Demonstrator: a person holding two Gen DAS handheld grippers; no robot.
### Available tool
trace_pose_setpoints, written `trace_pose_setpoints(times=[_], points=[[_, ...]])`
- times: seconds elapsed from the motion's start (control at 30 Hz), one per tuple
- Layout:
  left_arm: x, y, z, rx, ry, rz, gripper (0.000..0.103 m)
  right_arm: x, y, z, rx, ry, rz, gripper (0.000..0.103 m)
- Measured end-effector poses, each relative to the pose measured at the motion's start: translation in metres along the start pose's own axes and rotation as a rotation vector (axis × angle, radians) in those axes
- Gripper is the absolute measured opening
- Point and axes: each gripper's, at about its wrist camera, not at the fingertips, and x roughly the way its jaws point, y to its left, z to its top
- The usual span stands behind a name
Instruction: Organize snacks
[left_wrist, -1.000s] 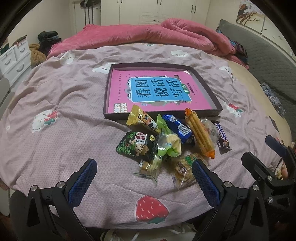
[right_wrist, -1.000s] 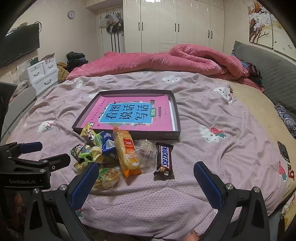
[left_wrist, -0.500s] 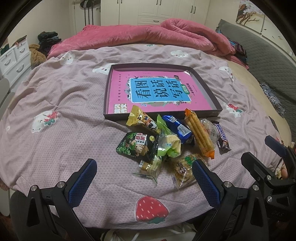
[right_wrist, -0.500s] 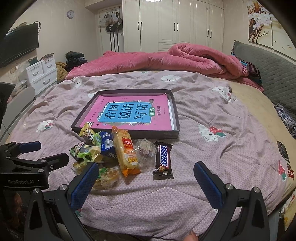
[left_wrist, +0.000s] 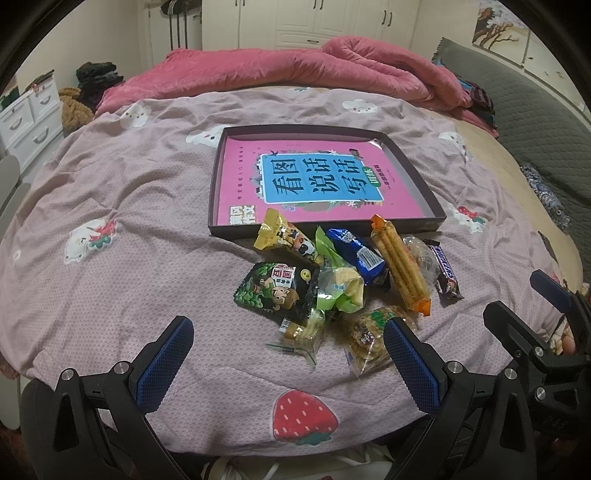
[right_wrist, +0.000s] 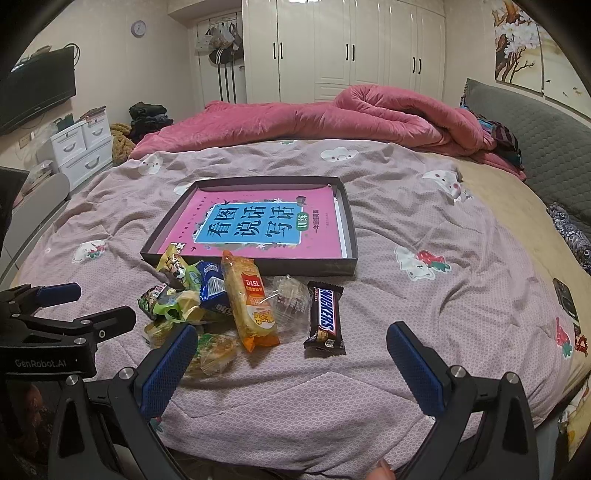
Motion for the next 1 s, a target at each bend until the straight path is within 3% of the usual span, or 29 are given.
trace_pose_setpoints(times=[0.63,1.0], points=[[0.012,0.011,0.001,-0.028,0.023,0.003,0.102,0.013,0.0,0.003,-0.001,0.039,-0.001,0.103],[0.037,0.051,0.007,-0.144,0.067,0.019,0.102,0.034,0.007,0.011,-0.032,0.083,0.051,0.103]])
